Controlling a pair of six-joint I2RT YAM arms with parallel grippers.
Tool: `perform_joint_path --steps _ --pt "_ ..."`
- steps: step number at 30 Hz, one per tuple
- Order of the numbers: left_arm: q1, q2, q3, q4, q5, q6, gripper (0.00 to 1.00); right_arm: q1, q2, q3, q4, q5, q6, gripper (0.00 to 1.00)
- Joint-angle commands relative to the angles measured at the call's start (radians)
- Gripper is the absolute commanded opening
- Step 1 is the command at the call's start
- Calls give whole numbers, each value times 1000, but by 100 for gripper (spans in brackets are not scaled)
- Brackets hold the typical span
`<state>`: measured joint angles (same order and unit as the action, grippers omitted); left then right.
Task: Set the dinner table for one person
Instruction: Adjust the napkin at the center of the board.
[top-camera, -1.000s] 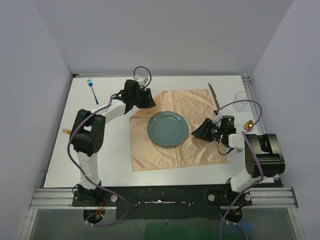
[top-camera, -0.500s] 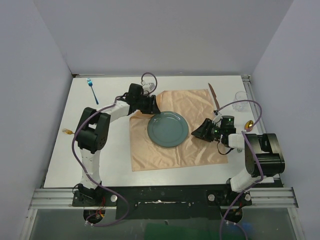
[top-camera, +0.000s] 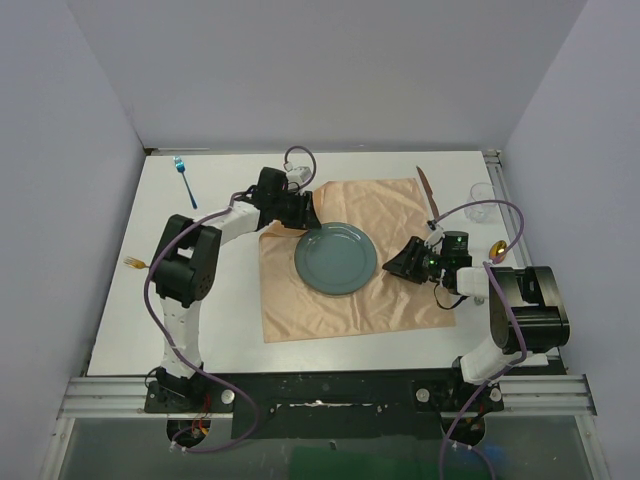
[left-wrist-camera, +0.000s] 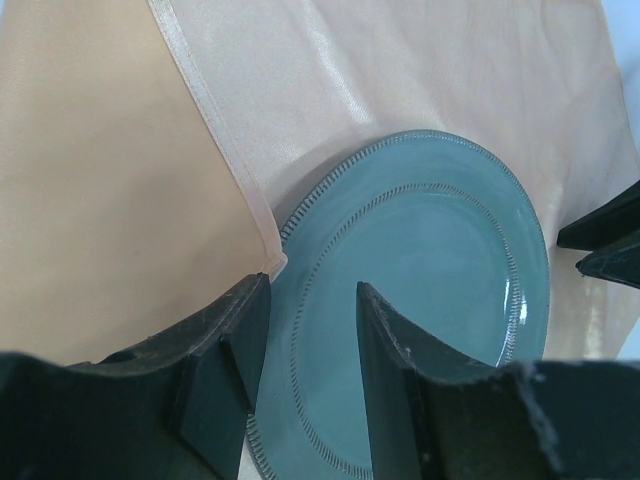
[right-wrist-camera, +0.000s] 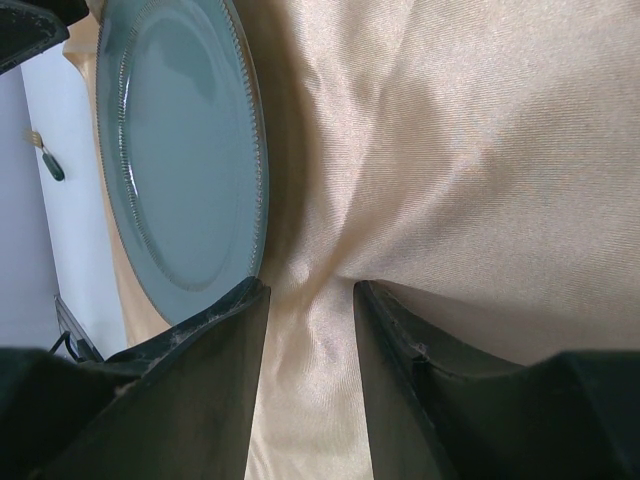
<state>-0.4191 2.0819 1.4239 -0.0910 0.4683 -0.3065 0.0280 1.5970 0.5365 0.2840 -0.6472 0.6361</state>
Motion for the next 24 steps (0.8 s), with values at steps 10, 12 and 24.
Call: perform_joint_path --steps 10,12,24 --pt "-10 54 82 29 -69 55 38 6 -5 26 27 -5 -12 41" --pt "-10 62 95 25 -84 61 38 6 -2 26 27 -5 -13 41" --pt "-12 6 46 95 -269 53 38 7 12 29 27 -6 -16 41"
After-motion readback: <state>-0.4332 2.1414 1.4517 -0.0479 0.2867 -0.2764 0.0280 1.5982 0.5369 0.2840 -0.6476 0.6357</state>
